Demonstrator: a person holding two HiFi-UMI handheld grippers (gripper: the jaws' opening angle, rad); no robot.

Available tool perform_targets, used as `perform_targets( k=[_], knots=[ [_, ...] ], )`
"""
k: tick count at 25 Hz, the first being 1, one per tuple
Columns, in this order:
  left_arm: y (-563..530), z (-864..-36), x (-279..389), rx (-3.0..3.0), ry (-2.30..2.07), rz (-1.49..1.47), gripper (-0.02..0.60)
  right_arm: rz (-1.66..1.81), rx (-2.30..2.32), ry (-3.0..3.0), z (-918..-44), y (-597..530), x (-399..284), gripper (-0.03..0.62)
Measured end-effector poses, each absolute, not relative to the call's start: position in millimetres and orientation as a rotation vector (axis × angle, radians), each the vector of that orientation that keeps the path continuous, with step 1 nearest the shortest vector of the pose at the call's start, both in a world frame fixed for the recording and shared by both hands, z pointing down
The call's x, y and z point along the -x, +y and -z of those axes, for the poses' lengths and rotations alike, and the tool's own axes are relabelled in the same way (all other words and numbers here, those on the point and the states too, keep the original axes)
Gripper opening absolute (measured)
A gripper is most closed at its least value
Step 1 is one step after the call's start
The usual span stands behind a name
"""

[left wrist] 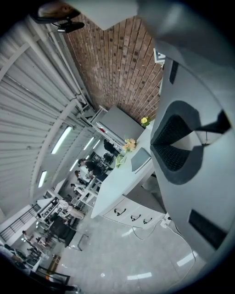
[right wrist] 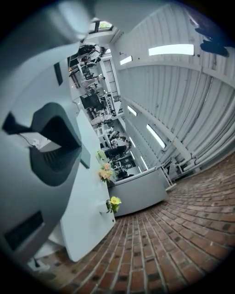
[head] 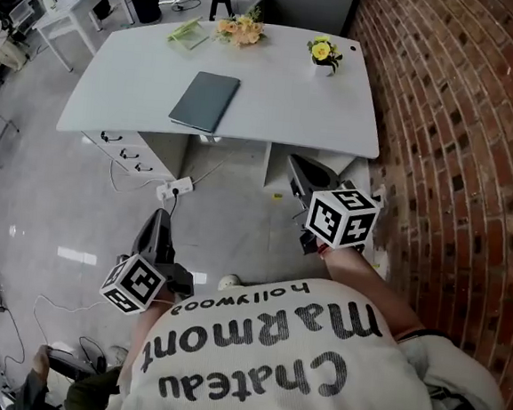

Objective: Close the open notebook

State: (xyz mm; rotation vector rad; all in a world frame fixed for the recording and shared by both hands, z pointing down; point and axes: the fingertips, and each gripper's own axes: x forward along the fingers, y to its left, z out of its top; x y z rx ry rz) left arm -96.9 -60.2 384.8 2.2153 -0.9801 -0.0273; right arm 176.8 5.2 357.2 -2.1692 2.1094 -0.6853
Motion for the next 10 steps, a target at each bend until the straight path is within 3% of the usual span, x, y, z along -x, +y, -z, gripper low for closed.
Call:
perform_targets(
  k=[10],
  knots=[
    [-61.4, -389.1, 81.9, -2.215, -0.977, 0.0, 0.002, 0.695, 2.19, 2.112, -365.9, 8.8, -189.6, 0.003]
  ],
)
